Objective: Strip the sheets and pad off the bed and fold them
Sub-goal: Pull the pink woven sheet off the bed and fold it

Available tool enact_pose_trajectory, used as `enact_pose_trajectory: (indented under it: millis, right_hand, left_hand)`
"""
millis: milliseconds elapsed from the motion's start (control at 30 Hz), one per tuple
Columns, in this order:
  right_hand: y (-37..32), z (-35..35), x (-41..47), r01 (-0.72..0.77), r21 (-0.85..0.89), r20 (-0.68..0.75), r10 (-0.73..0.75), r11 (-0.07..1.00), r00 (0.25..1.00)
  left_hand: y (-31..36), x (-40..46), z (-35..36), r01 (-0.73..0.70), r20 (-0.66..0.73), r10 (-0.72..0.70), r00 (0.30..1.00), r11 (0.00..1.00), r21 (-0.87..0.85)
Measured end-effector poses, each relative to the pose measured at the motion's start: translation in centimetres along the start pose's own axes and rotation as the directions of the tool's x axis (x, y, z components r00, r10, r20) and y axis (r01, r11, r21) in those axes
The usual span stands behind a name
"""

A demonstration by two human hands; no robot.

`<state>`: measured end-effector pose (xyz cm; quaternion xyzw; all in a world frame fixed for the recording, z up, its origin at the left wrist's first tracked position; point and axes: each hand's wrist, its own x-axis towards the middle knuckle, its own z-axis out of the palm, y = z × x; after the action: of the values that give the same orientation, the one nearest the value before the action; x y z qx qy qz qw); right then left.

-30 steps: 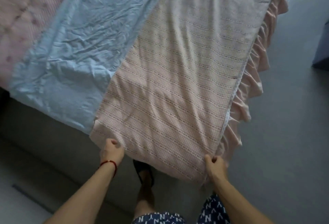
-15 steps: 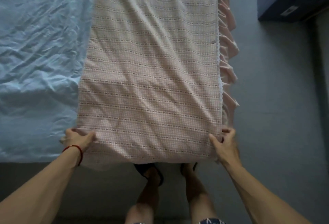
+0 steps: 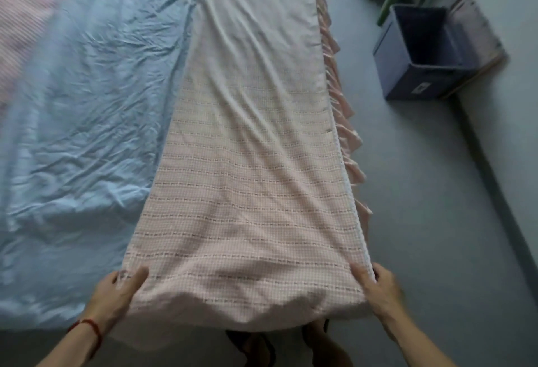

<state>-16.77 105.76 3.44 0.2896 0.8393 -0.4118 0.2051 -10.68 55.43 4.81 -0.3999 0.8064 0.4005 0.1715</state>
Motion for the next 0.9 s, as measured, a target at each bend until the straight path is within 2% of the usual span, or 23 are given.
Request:
enact_pose_trajectory:
  millis: [133, 200, 300, 400, 500, 600, 700, 800, 900]
  right_hand:
    - [-1.5, -1.4, -2.8, 0.014, -0.039, 0.247, -0.004, 0.999, 0.969]
    - [-1.4, -1.5, -3.9, 0.008, -0.017, 0.276, -0.003, 1.000, 0.961]
    - [-0.7, -1.4, -5.1, 0.009, 0.020, 0.106, -0.011, 1.000, 0.994]
    - [-0.4, -1.9, -6.2, 0.015, -0.126, -0.093, -0.027, 0.992, 0.995]
    - [0.4, -2.2, -5.5, -0.049, -0.254, -0.112, 0.021, 0.966, 0.993]
    - [2.3, -1.7, -4.3, -0.117, -0.419, -0.009, 0.125, 0.900, 0.992]
    - [3.3, -0.3, -4.3, -0.043, -0.480, 0.176, 0.144, 0.877, 0.974]
    - [4.1, 1.3, -5.0, 0.024, -0.431, 0.278, 0.107, 0.902, 0.955]
    - [4.3, 2.4, -4.5, 0.017, -0.366, 0.282, 0.094, 0.931, 0.955]
  left_hand:
    - [-0.7, -2.0, -2.5, 0.103, 0.150, -0.109, 0.983, 0.994, 0.048]
    - [-0.6, -3.1, -2.8, 0.118, 0.204, -0.129, 0.971, 0.991, 0.064]
    - [-0.4, -4.0, -3.5, 0.108, 0.149, -0.110, 0.983, 0.994, 0.016]
    - [0.1, -4.4, -4.8, 0.091, 0.070, -0.093, 0.993, 0.995, 0.035]
    - [1.0, -5.4, -4.6, 0.039, 0.060, -0.046, 0.997, 0.994, 0.104]
    - [1.5, -6.5, -2.7, 0.041, 0.064, -0.052, 0.997, 0.987, 0.154]
    - [1.9, -7.6, -0.7, 0.009, 0.027, -0.014, 1.000, 0.983, 0.185]
    - [1.5, -8.3, -0.2, 0.013, -0.054, 0.001, 0.999, 0.965, 0.264]
    - [0.4, -8.6, -1.2, 0.050, -0.145, 0.003, 0.989, 0.931, 0.361]
